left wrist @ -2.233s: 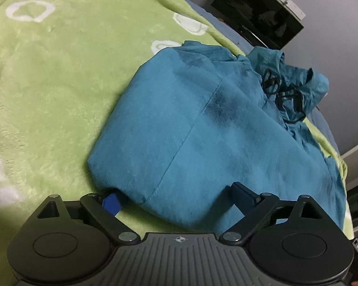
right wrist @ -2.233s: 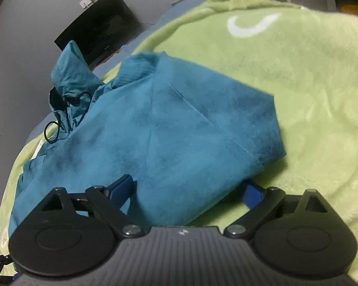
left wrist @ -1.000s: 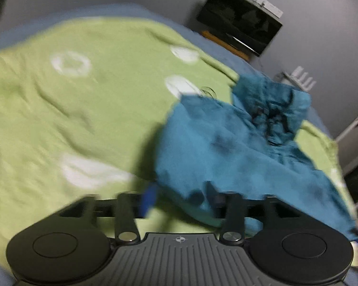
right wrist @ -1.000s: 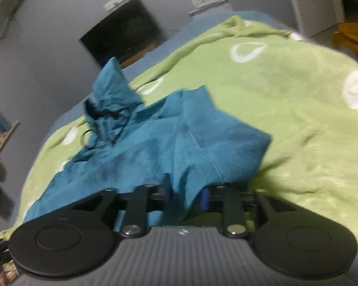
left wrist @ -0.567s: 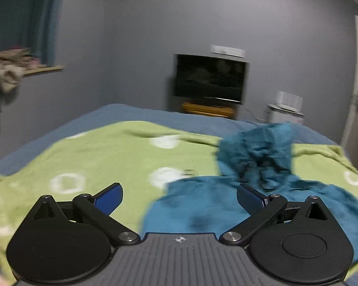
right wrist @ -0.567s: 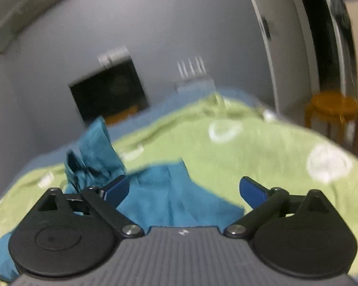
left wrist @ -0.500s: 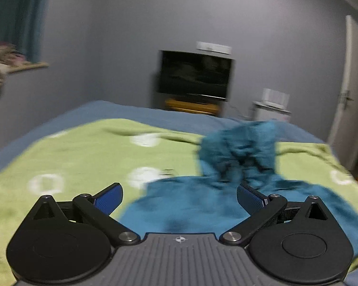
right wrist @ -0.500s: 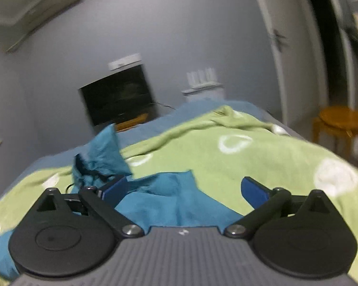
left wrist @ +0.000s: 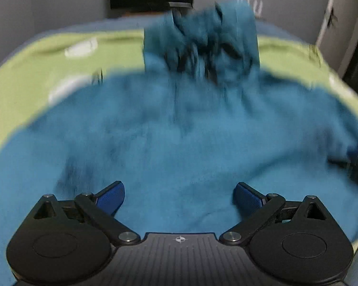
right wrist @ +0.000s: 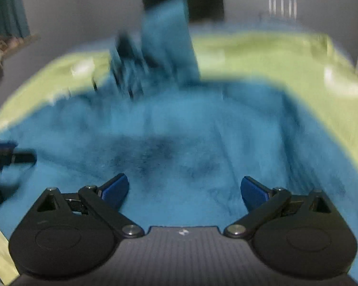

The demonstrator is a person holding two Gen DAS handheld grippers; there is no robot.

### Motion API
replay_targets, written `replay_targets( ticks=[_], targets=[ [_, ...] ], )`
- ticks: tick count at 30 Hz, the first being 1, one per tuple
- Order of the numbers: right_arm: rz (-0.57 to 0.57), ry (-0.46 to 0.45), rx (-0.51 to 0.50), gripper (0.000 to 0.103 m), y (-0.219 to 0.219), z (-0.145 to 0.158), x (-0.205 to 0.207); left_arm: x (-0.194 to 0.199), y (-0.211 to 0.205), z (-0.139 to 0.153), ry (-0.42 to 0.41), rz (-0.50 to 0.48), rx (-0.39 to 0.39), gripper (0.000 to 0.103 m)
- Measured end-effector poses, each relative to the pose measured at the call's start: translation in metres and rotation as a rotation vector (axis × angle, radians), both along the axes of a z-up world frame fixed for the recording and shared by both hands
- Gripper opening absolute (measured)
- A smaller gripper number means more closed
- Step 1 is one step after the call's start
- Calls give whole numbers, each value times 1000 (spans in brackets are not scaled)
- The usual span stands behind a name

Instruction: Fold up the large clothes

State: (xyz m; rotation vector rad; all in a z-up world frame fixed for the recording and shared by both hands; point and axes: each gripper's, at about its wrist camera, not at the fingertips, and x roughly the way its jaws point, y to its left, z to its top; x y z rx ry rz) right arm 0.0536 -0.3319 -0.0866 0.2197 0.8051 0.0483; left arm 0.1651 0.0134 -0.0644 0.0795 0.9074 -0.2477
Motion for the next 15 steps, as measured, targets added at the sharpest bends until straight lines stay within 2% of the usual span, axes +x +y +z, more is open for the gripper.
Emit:
replay_targets(
  ticks=[4,5,7,8,10,11,13,15],
  targets=[
    [-61,-61,19,102,-9,9,-8,0,-8,-3,14,-25,70,101],
    [-76,-109,25,102,-12,14,-12,2,-8,0,15,-17,54,99],
    [-99,-197,53,102,-20,20,-17,3,-4,10,-10,-4,-31,99],
    [-109,-207,54,102,-23,21,-14,9,-4,13,-28,11,-70,99],
    [-114,-176,36,102,-26,18,-2,16,-3,22,-88,50,-127,101],
    [-109,-133,18,102,-26,13,8,23,-5,24,-114,59,-135,102],
    [-92,-31,-14,102,-24,-5,32,34,-15,25,-131,60,-113,102],
    [-95,-11,-37,102,-21,-16,45,44,-21,16,-118,60,-89,102]
  ],
)
